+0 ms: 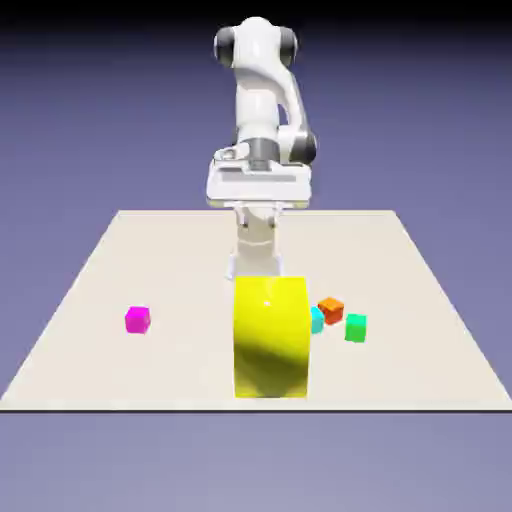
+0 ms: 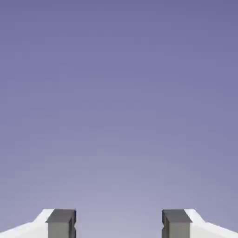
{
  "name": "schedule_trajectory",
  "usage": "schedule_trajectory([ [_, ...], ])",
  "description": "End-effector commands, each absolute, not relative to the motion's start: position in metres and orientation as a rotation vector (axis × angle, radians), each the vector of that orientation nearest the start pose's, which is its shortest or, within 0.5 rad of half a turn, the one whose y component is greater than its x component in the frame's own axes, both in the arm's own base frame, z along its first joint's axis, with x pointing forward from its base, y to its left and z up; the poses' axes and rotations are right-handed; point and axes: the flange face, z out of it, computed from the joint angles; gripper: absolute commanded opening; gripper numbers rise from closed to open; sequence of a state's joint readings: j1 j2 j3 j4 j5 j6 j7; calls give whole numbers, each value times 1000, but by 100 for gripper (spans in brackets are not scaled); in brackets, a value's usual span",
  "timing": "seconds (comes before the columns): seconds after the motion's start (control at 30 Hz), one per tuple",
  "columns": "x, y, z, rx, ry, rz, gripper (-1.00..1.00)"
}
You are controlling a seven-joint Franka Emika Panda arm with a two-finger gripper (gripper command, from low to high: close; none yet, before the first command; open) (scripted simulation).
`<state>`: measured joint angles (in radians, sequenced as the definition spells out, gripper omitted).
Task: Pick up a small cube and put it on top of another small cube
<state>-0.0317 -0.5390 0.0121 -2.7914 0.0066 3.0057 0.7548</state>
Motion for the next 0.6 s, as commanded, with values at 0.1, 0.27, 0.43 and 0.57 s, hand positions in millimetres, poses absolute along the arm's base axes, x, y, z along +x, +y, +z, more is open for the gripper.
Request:
schedule_trajectory([
  [0.1, 414, -53, 424, -2515, 1292, -841, 0],
  [0.27, 425, -114, 388, -2471, 1618, -611, 0],
  [0.43, 422, -175, 349, -2352, 1920, -352, 0],
  [0.57, 412, -222, 317, -2206, 2131, -132, 0],
])
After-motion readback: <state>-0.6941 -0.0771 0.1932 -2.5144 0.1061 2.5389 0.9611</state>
